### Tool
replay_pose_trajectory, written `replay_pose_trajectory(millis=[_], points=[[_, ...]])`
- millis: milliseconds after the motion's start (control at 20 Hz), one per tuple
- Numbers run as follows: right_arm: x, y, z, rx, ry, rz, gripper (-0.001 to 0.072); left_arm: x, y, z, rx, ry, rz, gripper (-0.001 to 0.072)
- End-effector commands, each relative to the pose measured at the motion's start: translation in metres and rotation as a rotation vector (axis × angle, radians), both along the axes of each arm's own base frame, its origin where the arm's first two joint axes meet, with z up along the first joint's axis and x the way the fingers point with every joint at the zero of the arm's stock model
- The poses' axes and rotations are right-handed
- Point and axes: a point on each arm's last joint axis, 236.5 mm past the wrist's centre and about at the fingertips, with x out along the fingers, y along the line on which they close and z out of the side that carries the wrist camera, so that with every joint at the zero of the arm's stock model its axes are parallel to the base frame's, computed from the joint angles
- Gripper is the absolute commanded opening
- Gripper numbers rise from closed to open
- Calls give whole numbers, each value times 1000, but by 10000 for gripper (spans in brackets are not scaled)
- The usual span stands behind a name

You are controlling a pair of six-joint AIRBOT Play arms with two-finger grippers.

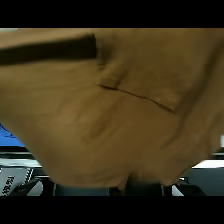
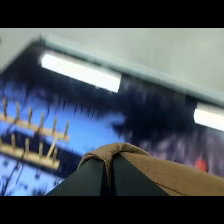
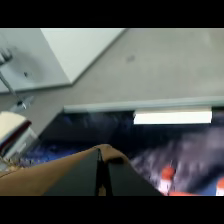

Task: Fold the clothes and pants, and hang the long-sleeved shirts on hangers.

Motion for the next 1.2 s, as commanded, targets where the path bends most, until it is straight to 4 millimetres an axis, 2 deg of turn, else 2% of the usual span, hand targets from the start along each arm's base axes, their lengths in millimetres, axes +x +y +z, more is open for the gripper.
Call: replay_pose_trajectory(millis=[0, 100, 250, 350, 400, 450, 550, 700, 800, 900, 1050, 1150], points=[[79, -1, -142, -5, 418, 33, 27, 74, -5, -133, 5, 328, -118, 10], [127, -7, -219, -2, 536, 19, 27, 121, -12, -218, -15, 455, -155, 10], [183, -20, -318, 28, 638, -51, 27, 184, -28, -325, -30, 545, -189, 10], [215, -30, -373, 24, 667, -89, 27, 221, -38, -375, -25, 536, -200, 10], [231, -36, -396, 22, 663, -115, 27, 238, -43, -392, -18, 508, -203, 10], [246, -42, -415, 22, 651, -143, 27, 252, -47, -401, -11, 479, -204, 11], [265, -52, -442, 31, 638, -194, 27, 272, -51, -410, -3, 439, -206, 12], [269, -56, -457, 19, 646, -207, 27, 273, -50, -410, -5, 450, -208, 12], [258, -50, -460, 8, 692, -175, 27, 259, -49, -416, -15, 521, -215, 12], [236, -48, -473, -19, 796, -153, 27, 234, -48, -431, -35, 640, -224, 12], [199, -57, -497, -57, 994, -188, 28, 198, -51, -447, -61, 803, -245, 13], [181, -60, -505, -92, 1070, -183, 28, 182, -54, -455, -73, 879, -258, 13]])
